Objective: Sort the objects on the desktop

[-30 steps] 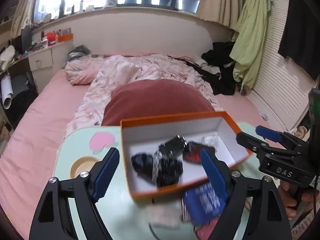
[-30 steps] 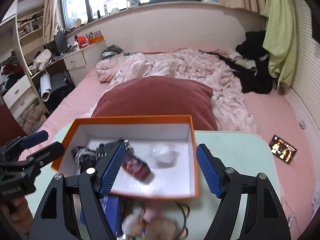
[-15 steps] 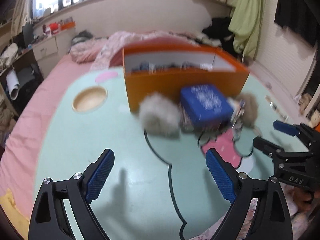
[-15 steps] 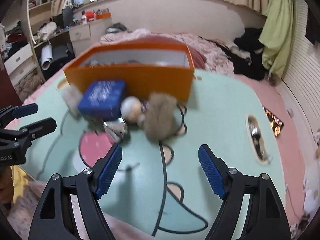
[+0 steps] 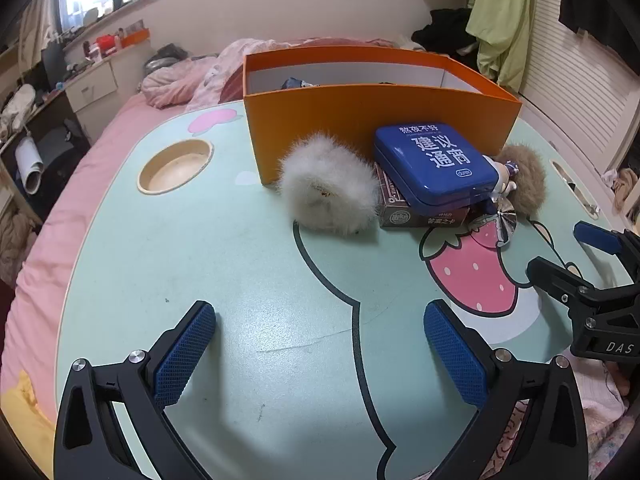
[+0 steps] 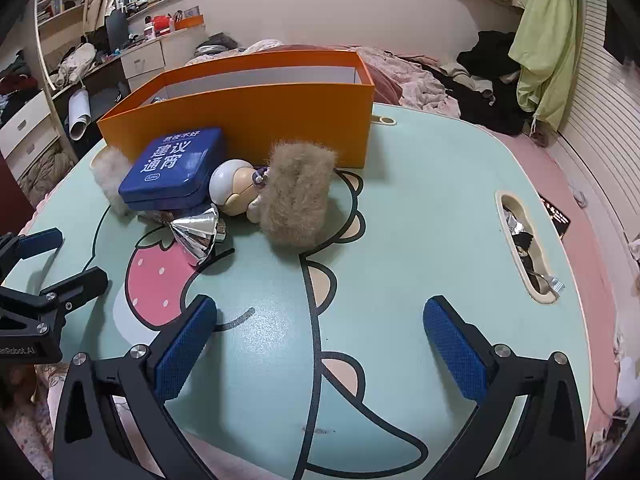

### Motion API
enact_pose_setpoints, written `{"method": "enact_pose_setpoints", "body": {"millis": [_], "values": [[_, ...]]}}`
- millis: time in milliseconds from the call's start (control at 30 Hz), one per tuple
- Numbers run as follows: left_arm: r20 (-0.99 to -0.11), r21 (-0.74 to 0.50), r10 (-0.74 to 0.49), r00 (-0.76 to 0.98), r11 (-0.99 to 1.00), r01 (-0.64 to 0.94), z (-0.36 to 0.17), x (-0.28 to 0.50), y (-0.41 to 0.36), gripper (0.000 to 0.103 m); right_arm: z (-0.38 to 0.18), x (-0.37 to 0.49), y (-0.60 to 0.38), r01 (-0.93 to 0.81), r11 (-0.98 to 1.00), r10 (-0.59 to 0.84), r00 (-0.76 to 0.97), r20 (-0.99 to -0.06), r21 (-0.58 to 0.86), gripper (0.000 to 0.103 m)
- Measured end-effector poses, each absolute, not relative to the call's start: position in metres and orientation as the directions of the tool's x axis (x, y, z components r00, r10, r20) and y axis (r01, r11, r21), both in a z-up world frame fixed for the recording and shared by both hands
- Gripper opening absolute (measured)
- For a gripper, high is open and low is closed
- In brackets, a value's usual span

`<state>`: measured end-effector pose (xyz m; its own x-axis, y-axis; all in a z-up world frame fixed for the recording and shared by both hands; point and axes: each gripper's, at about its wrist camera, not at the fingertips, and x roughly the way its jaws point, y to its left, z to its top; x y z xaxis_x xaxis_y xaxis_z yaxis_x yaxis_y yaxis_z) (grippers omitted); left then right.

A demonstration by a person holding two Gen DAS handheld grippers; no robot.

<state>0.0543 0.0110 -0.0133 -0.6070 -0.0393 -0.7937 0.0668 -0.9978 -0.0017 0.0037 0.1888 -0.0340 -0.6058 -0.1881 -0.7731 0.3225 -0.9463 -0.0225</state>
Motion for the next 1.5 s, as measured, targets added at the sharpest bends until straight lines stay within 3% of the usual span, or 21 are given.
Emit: {"method": "enact_pose_setpoints", "body": {"millis": [967, 1233, 1433, 1500], "values": [[-0.778, -0.008, -0.015, -0.629, -0.999, 0.034, -0.017, 0.050, 0.017, 0.103, -0.031, 0.010, 0.185, 0.357, -0.934, -0.240, -0.608, -0.757, 0.010, 0.102], [-0.774, -0.009, -0.014, -0.633, -0.999, 0.033, -0.017, 0.050, 0.016, 0.103, -0.003, -0.016, 0.196, 0.287, -0.948, -0.294, -0.625, -0.723, 0.137, 0.088], [-0.774, -0.009, -0.014, -0.633, -0.999, 0.033, -0.017, 0.050, 0.015, 0.103, -0.011, -0.042, 0.179, 0.286, -0.954, -0.240, -0.565, -0.789, 0.086, 0.061], [-0.772, -0.009, -0.014, -0.635, -0.999, 0.033, -0.017, 0.051, 0.015, 0.103, -0.015, -0.046, 0.179, 0.287, -0.954, -0.236, -0.550, -0.801, 0.084, 0.042]]}}
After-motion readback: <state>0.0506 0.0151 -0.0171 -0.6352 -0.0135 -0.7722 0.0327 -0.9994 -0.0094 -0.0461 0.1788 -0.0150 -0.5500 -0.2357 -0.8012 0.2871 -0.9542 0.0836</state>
